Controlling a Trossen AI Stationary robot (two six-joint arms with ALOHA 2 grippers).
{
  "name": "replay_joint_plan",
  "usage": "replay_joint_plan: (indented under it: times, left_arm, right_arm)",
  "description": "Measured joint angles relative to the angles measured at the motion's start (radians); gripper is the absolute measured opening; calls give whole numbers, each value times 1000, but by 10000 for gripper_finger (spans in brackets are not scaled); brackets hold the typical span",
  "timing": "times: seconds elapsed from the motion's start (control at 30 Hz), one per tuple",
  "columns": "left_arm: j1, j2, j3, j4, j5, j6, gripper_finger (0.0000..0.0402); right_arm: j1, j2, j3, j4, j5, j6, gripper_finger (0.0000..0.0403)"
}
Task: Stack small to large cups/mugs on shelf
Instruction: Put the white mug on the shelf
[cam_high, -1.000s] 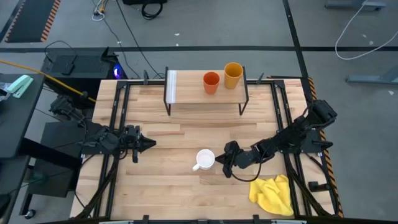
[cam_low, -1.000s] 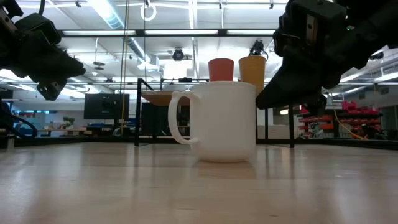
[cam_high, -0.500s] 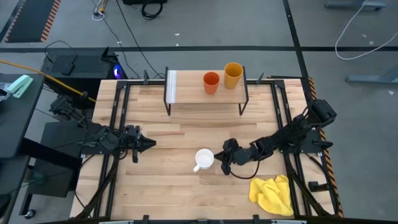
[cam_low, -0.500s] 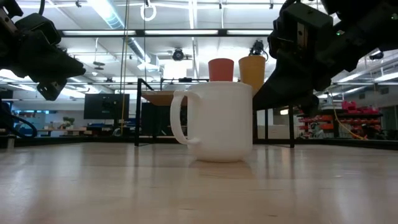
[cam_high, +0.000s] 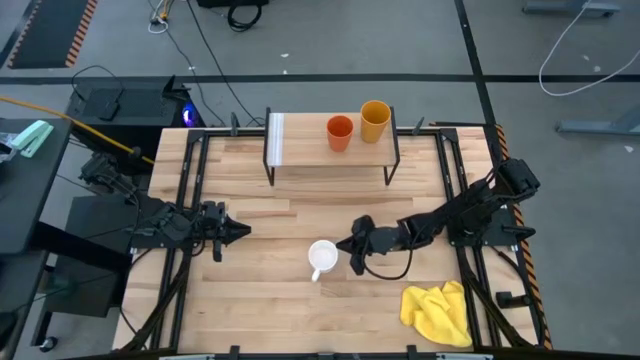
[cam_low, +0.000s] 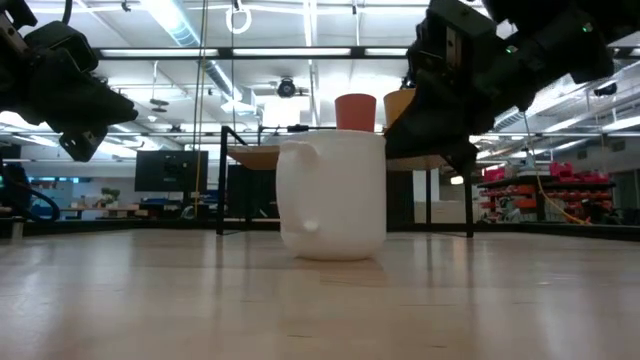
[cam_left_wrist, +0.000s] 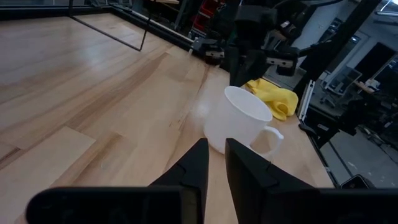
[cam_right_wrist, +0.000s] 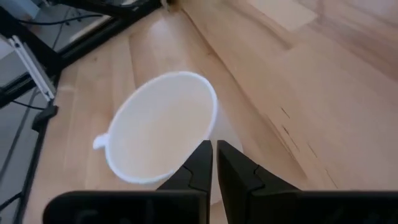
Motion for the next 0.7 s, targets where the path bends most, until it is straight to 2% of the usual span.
replay_joint_plan:
  times: [0.43, 0.7]
  left_arm:
    - [0, 36, -1, 22, 3, -31, 60]
    - [0, 166, -1, 189, 3, -26, 60]
  right_arm:
    - [-6, 0, 30, -158, 7, -29, 29]
    - [-6, 0, 30, -209, 7, -30, 29]
